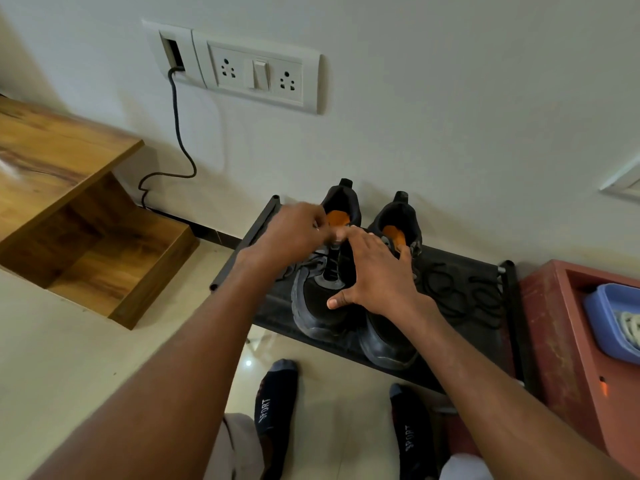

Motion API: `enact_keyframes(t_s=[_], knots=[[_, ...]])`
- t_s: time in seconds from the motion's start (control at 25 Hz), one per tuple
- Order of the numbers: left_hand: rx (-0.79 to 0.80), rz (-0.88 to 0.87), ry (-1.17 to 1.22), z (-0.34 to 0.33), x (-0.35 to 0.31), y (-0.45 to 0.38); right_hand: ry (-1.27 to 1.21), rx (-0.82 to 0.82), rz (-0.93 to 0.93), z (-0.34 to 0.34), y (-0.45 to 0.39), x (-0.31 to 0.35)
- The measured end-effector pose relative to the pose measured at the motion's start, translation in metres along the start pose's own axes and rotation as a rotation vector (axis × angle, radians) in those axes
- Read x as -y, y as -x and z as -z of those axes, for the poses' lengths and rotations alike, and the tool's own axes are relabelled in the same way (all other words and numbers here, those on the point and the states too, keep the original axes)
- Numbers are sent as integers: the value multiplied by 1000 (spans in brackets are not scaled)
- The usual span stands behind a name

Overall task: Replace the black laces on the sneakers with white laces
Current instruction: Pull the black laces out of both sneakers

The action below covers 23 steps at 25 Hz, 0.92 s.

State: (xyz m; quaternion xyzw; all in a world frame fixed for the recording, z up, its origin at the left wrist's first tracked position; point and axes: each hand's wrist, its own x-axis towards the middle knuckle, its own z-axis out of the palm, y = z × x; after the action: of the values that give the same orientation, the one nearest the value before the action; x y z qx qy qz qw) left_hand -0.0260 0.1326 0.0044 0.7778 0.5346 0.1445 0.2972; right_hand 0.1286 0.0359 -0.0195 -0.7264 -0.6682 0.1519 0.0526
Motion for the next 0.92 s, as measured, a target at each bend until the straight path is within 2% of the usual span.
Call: enact_keyframes(t_s=[0.04,0.12,0.2,0.28,0.32,0.44,0.52,0.6,0.72,0.8,0.92], knots=[[104,-19,-123,-5,3,1,-2,2,-1,0,0,0],[129,-6,-280,-8,6,1,-13,-1,0,0,0,-1],[43,36,-261,-3,6,1,-19,-5,7,0,1,0],[-107,143,-163,8,11,-1,-22,14,14,2,1,0],[-135,196,-197,13,15,0,-32,33,15,3,1,0],[48,302,-409,13,22,6,-93,34,-7,7,-4,1],[126,210,-382,12,19,7,-123,-62,-32,6,-9,6],[224,40,-238,10,14,7,-77,-137,-46,2,-11,15],[415,-23,-222,-3,12,11,17,-120,-67,0,-14,27],[435,-17,-257,-12,13,12,3,-145,-87,1,-14,26],[390,-13,-262,-12,14,10,-179,-333,-126,6,-12,16]])
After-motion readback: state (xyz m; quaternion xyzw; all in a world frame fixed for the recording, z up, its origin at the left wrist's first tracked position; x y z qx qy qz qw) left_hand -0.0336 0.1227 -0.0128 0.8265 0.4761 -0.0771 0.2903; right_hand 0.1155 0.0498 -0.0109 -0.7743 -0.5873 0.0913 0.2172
